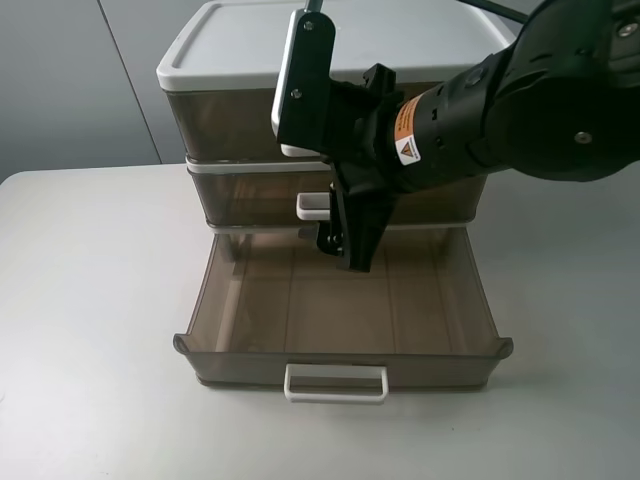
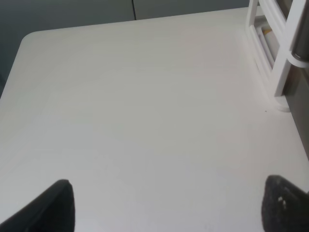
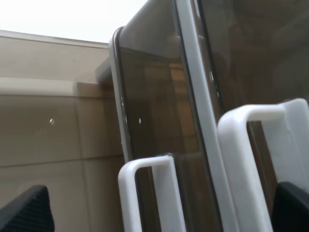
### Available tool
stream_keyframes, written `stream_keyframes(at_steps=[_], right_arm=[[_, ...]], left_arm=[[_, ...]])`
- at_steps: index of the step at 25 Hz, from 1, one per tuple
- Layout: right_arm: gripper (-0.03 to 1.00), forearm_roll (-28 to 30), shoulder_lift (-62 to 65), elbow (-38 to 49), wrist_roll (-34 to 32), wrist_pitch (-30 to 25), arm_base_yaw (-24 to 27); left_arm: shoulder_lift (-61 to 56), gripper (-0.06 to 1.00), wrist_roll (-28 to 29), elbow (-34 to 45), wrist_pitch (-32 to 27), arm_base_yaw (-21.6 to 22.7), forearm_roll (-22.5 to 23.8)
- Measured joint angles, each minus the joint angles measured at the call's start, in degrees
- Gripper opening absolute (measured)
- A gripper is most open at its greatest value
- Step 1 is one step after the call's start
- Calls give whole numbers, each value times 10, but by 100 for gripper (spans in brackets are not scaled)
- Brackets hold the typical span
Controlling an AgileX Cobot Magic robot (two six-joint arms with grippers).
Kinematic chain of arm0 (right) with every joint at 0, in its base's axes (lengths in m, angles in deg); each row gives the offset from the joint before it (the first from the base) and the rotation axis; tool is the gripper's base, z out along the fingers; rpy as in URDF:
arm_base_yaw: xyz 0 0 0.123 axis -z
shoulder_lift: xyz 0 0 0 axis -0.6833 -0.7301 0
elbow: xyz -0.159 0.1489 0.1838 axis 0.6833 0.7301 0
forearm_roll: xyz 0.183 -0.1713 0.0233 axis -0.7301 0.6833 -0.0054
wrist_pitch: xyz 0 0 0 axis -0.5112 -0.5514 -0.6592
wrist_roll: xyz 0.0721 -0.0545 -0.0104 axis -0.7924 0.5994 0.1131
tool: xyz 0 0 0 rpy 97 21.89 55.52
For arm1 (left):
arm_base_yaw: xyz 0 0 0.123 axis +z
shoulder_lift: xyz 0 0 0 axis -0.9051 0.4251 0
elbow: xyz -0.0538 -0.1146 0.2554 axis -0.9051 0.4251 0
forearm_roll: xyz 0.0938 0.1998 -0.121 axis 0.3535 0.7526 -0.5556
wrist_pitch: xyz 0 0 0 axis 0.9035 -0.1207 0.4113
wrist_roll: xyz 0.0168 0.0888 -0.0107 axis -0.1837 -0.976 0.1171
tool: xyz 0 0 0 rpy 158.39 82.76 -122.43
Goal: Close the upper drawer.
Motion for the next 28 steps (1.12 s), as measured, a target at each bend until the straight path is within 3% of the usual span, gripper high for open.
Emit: stream_keyframes(at_steps=[7, 14, 17, 23, 28], right_arm=[[68, 0, 0, 0, 0, 1, 0], [68, -50, 56, -1, -12, -14, -9], [68, -93, 109, -4, -18, -58, -25], [68, -169, 242, -1, -24, -211, -43], [68, -195, 401, 62, -85, -284, -45]], left_arm=[[0, 74, 0, 0, 0, 0, 0], [0, 74, 0, 0, 0, 0, 0], [0, 74, 0, 0, 0, 0, 0], [0, 74, 0, 0, 0, 0, 0], [0, 74, 0, 0, 0, 0, 0]])
